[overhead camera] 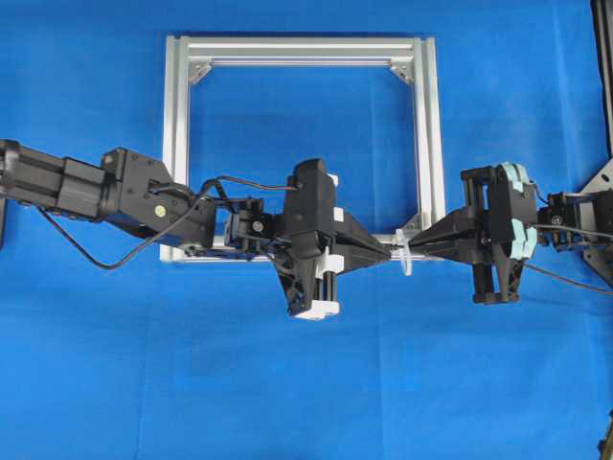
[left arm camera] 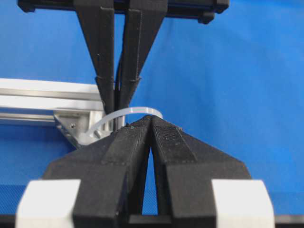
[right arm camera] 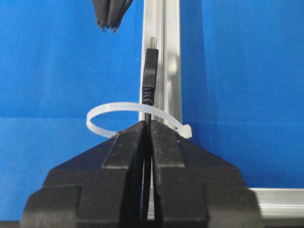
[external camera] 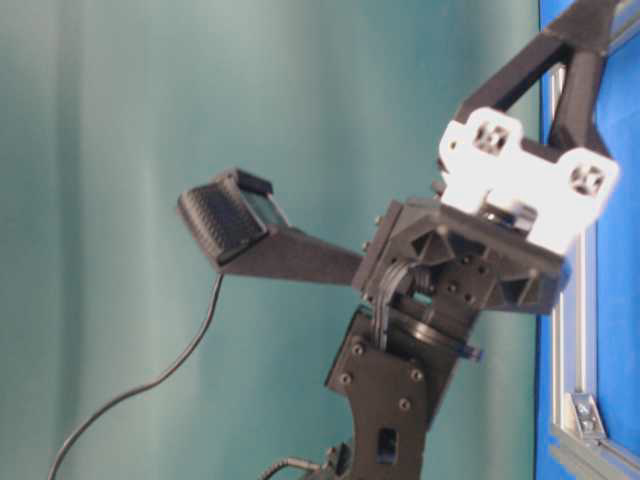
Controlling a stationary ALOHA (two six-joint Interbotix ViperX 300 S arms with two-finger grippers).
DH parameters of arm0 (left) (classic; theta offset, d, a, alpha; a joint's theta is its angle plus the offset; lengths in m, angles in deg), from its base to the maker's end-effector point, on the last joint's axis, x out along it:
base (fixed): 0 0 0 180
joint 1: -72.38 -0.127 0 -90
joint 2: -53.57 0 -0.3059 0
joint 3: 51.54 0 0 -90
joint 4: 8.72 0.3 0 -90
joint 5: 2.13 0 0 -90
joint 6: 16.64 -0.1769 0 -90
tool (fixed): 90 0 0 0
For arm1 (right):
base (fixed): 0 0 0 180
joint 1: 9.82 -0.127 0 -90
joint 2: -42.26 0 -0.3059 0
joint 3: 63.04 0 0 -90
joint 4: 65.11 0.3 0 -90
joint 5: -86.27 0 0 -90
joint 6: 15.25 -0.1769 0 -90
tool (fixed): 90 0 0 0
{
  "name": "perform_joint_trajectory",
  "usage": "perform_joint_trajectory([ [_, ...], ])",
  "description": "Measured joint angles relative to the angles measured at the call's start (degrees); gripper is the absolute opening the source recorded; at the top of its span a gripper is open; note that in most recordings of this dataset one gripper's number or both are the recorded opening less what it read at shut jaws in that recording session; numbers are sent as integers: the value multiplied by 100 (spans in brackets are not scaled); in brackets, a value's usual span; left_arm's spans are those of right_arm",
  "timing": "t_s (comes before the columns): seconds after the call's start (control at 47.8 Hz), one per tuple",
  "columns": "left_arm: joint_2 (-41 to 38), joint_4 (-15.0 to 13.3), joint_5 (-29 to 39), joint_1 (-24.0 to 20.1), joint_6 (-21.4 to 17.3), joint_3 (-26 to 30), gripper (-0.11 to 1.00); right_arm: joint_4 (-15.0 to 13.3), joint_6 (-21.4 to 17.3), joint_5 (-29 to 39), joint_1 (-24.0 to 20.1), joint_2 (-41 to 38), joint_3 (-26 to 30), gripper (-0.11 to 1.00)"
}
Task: Insert the wire through the string loop located on the right side.
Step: 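Move the open left gripper toward the plug emerging from the loop, then close the left gripper on the USB plug beyond the loop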
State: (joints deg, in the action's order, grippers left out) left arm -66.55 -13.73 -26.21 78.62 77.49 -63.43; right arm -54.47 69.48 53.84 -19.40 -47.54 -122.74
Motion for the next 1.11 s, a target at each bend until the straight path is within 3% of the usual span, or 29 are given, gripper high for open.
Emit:
perform_joint_trajectory([
  [0.209,-9,9,26,-9,-9,18,1,-9,0,9,-9,0,0,-4],
  [0.272,0,0,26,-18,-9,18,6,-9,0,9,0,0,0,-4],
  [0.355,0,9,26,-26,-35,44,26,-9,0,9,0,0,0,-4],
  [0.502,0,9,26,-53,-97,53,71,-9,0,0,-9,0,0,-4],
  [0.586,-9,9,26,-62,-105,53,88,-9,0,0,0,0,0,-4],
  [1.108,-404,9,44,-123,-114,62,86,-9,0,0,0,0,0,-4],
])
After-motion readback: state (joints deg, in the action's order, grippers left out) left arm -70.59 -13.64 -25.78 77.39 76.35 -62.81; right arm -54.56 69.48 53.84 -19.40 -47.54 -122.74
